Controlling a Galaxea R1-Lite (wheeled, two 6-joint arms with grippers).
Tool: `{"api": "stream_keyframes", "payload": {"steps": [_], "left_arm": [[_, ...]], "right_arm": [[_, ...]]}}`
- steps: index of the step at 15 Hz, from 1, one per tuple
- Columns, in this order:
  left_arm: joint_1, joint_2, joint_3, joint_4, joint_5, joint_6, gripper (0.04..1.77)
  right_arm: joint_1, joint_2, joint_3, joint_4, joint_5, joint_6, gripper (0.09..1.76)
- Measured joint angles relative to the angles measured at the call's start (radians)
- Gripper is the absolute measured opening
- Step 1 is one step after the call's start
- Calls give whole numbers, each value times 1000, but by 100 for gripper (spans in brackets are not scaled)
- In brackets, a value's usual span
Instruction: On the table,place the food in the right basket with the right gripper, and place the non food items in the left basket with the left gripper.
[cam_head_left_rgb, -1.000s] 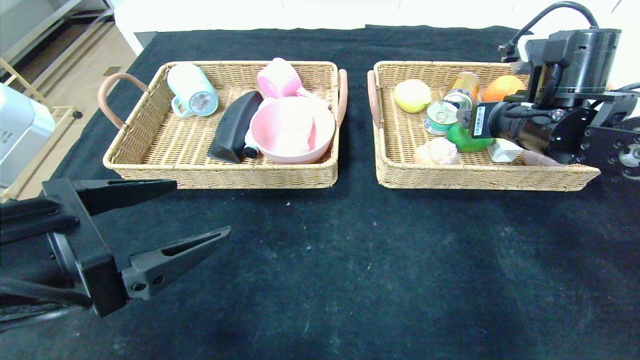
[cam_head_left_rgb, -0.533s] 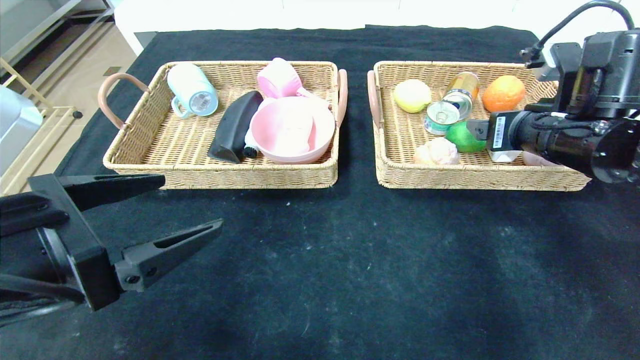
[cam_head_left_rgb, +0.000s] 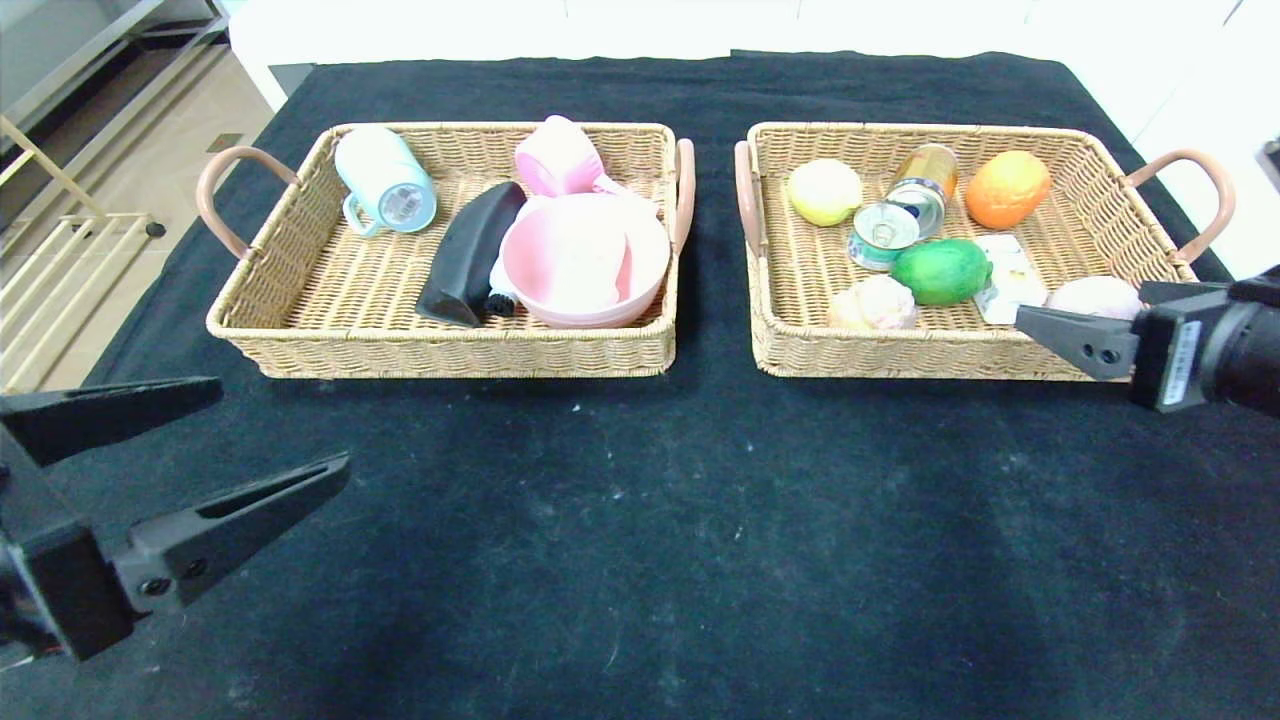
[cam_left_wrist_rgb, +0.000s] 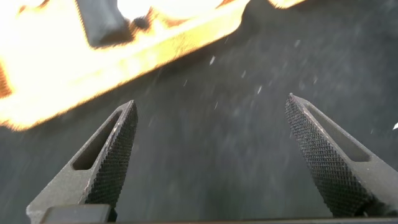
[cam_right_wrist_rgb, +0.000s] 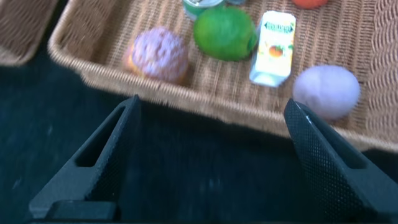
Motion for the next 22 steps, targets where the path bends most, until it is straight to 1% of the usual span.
{"api": "stream_keyframes", "payload": {"steps": [3, 6, 9, 11, 12, 14, 17, 18, 20, 21, 22], "left_arm": [[28, -115, -3, 143, 38, -2, 172], [35, -245, -11, 272, 69, -4, 172], [46, -367, -49, 435, 90, -7, 172], [88, -427, -75, 479, 86, -1, 172], [109, -450, -92, 497, 80, 1, 172], [142, -488, -143, 593, 74, 3, 172], [184, -540, -233, 723, 56, 16, 172], [199, -555, -254, 747, 49, 20, 172], [243, -573, -285, 756, 49, 39, 172], [266, -578, -303, 759, 36, 44, 172], [291, -584, -312, 766, 10, 46, 172]], "right_arm": [[2, -156, 74, 106, 49, -13, 169], [9, -314, 93, 289, 77, -18, 169], [-6, -459, 45, 476, 79, -16, 170], [-26, -553, -13, 649, 83, -15, 170], [-50, -587, -29, 689, 91, -15, 170], [-106, -661, -46, 760, 135, -10, 170], [-192, -756, -95, 942, 257, 20, 170], [-221, -782, -117, 973, 274, 24, 170], [-273, -822, -154, 1026, 282, 25, 170], [-292, -839, -164, 1040, 283, 25, 170], [-309, -858, -166, 1057, 285, 25, 170]]}}
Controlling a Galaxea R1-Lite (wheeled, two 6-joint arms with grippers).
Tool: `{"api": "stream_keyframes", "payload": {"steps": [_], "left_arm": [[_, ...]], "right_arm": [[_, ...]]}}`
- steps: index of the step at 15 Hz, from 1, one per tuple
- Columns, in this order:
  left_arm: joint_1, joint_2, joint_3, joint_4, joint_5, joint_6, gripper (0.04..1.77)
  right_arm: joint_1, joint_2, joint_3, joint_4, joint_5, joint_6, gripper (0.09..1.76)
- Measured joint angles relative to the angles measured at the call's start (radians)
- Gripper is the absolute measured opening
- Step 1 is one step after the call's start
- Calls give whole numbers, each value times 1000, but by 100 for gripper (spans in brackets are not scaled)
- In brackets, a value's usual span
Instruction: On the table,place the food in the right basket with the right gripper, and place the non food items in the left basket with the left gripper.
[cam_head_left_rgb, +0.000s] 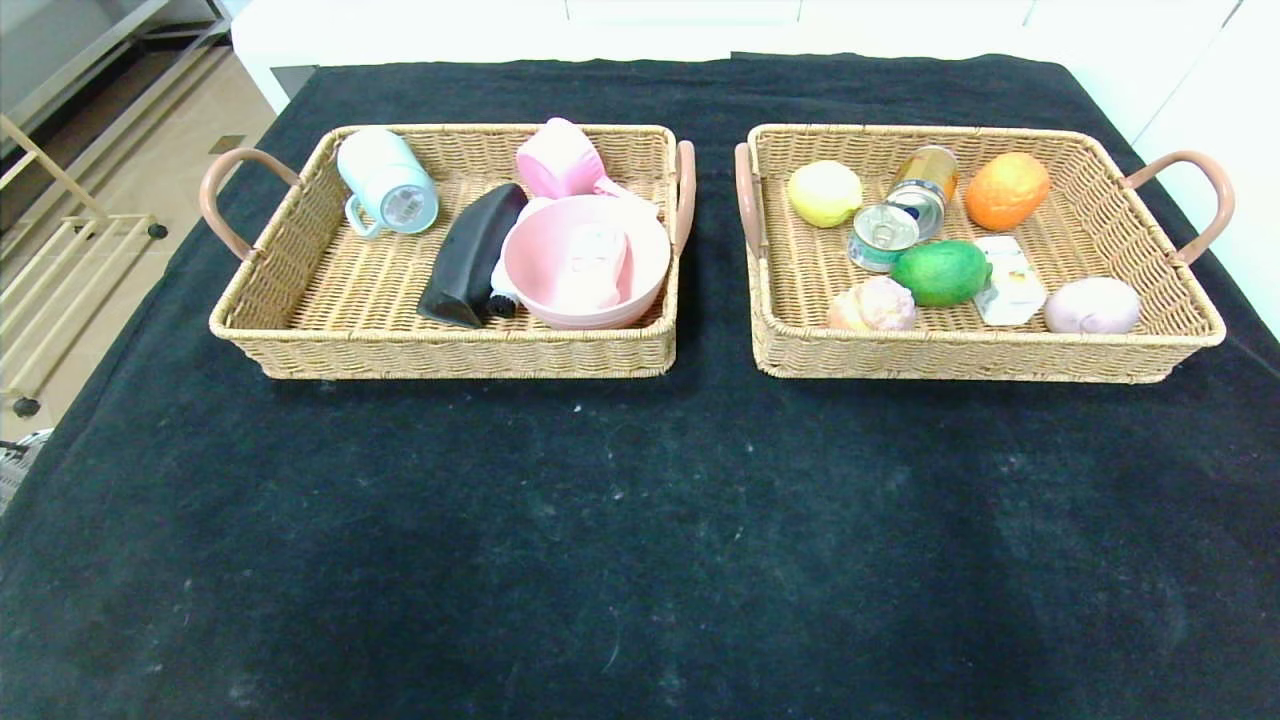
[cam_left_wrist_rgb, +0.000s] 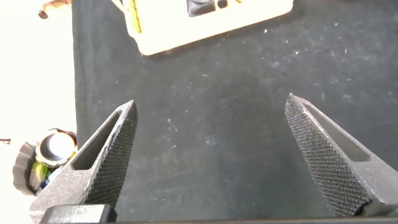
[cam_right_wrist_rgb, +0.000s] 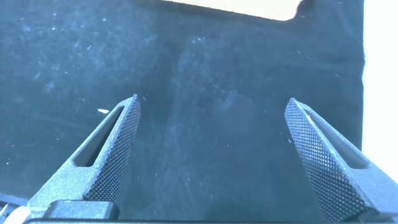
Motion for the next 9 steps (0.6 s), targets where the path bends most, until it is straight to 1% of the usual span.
{"api": "stream_keyframes", "payload": {"steps": [2, 4, 9], "left_arm": [[45, -21, -2, 31, -62, 0, 172], [61, -50, 19, 43, -94, 0, 172], [66, -133, 109, 47, -111, 27, 172]], "right_arm": [[-28, -45, 22, 23, 1, -1, 170], [-39, -100, 76, 29, 1, -1, 170], [-45, -223, 199, 31, 0, 2, 170]]}}
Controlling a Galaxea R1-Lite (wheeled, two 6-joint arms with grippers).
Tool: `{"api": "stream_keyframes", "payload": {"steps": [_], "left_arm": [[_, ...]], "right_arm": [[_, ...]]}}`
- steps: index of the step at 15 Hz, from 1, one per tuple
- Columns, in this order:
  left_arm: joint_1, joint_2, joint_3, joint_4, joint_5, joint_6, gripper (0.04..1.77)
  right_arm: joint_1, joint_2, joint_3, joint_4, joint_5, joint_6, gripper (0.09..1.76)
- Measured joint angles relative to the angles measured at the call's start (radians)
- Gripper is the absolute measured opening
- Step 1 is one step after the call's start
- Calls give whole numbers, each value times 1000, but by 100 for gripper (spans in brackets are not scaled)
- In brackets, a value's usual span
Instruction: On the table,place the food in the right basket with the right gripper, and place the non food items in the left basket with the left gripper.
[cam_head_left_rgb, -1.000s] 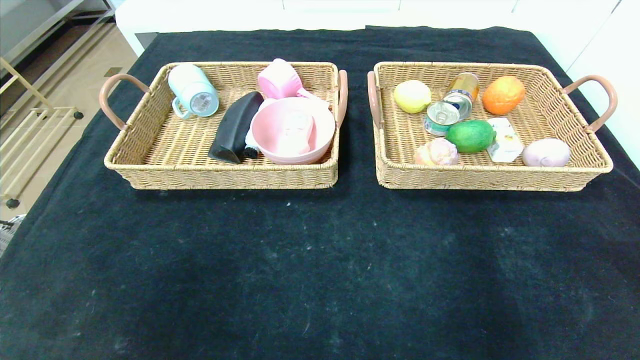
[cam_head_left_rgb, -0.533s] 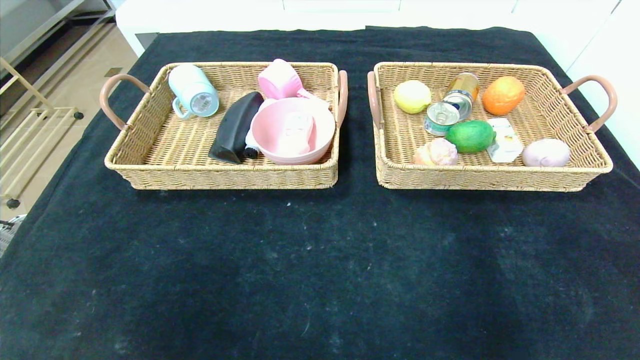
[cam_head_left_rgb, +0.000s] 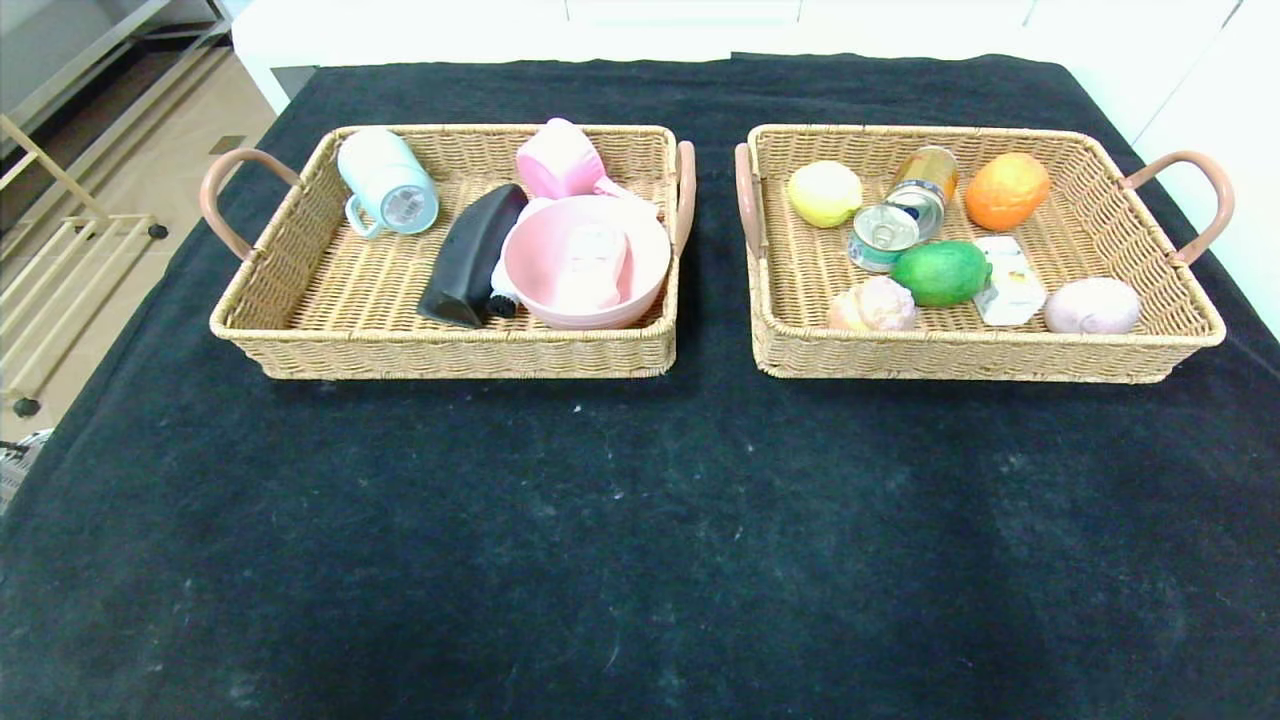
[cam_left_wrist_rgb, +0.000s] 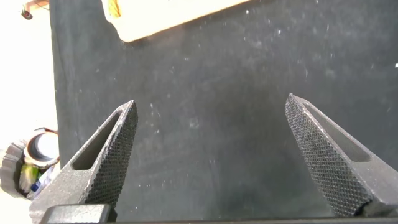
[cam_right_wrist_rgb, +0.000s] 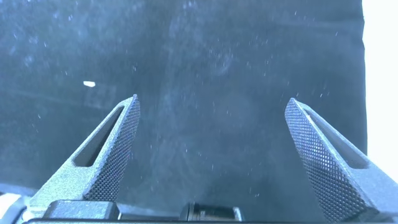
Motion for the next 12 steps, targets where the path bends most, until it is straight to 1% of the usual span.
{"api": "stream_keyframes", "payload": {"steps": [2, 4, 5, 6, 9, 12], "left_arm": [[3, -39, 39, -4, -24, 1, 172], [9, -88, 87, -16, -77, 2, 172], [10, -113, 116, -33, -101, 1, 172], [11, -137, 151, -63, -111, 1, 172], [13, -201, 294, -263, -107, -3, 172], [13, -230, 481, -502, -55, -7, 172]], "right_arm": [[0, -33, 38, -3, -3, 0, 170], [-1, -67, 81, -33, -6, 1, 170], [-1, -86, 108, -72, -5, 3, 170], [-1, -106, 141, -130, -3, 4, 170], [0, -171, 274, -351, -1, 3, 170], [0, -204, 411, -561, -8, 1, 170]]}}
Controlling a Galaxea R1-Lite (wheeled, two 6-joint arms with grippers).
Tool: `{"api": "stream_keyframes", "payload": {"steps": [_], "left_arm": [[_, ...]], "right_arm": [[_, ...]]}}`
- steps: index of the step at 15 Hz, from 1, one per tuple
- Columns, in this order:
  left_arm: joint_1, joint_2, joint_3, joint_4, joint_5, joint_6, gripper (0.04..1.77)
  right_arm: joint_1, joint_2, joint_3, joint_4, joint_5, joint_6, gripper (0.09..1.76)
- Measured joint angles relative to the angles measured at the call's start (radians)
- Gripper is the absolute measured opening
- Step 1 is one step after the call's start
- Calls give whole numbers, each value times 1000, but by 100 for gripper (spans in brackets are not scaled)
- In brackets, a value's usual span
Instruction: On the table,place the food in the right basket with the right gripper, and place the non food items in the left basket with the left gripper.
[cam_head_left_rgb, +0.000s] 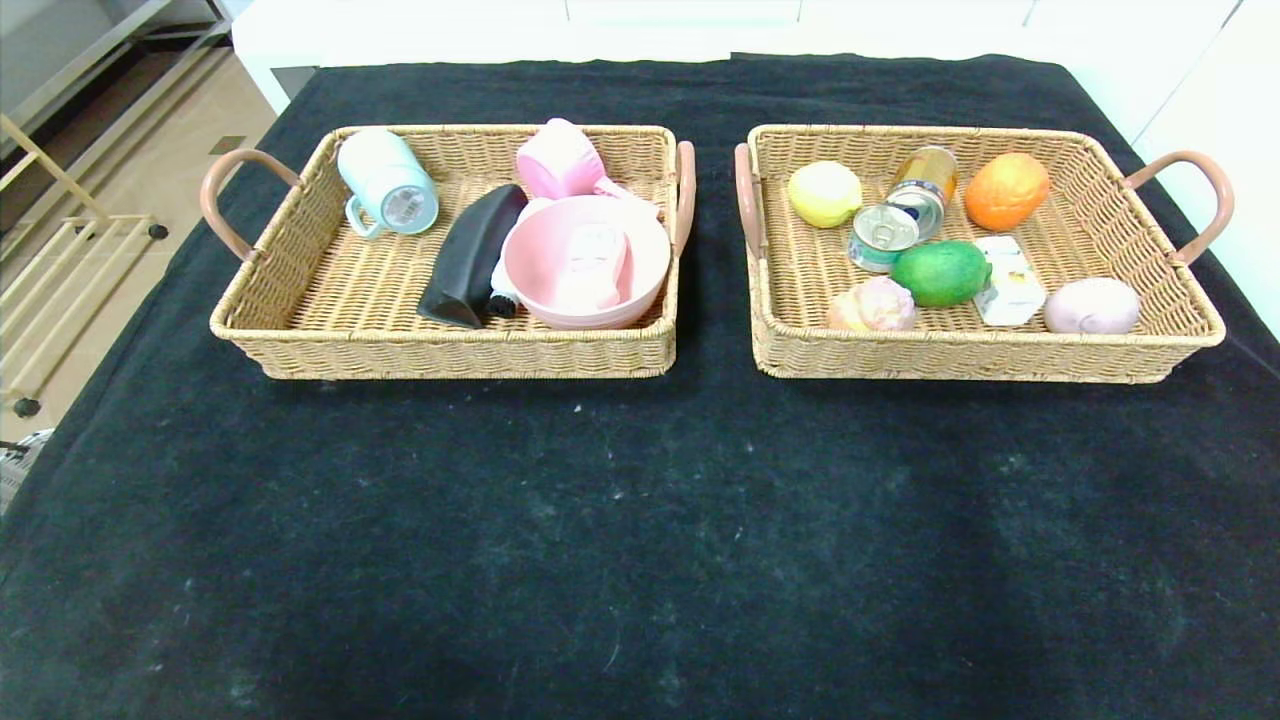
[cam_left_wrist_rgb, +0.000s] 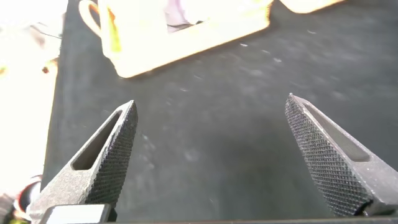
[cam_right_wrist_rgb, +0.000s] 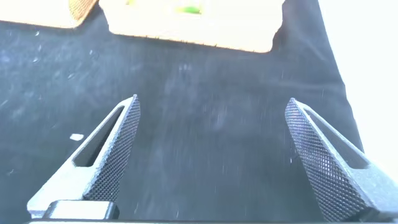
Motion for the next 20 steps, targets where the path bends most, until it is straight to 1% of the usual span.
{"api": "stream_keyframes", "payload": {"steps": [2, 3, 4, 6, 9, 11, 12, 15, 18, 20], "left_arm": [[0, -8, 140, -142, 37, 0, 172], [0, -8, 199, -187, 65, 0, 172], [0, -9, 250, -209, 89, 0, 172], [0, -9, 311, -216, 100, -1, 172], [0, -10, 370, -220, 123, -2, 172], [0, -11, 406, -225, 154, -4, 172], [0, -11, 420, -226, 170, -11, 172], [0, -12, 436, -227, 176, -36, 172], [0, -12, 438, -226, 177, -41, 172], [0, -12, 444, -219, 170, -41, 172]], "right_arm": [[0, -8, 99, -126, -22, -21, 170], [0, -10, 154, -190, -39, -46, 170], [0, -11, 215, -268, -50, -64, 170], [0, -13, 320, -358, -60, -79, 170], [0, -13, 424, -390, -100, -83, 170], [0, -13, 460, -394, -120, -81, 170], [0, -13, 473, -375, -140, -81, 170], [0, -13, 482, -363, -144, -59, 170], [0, -13, 483, -336, -106, -59, 170], [0, -13, 483, -311, -100, -57, 170]]}}
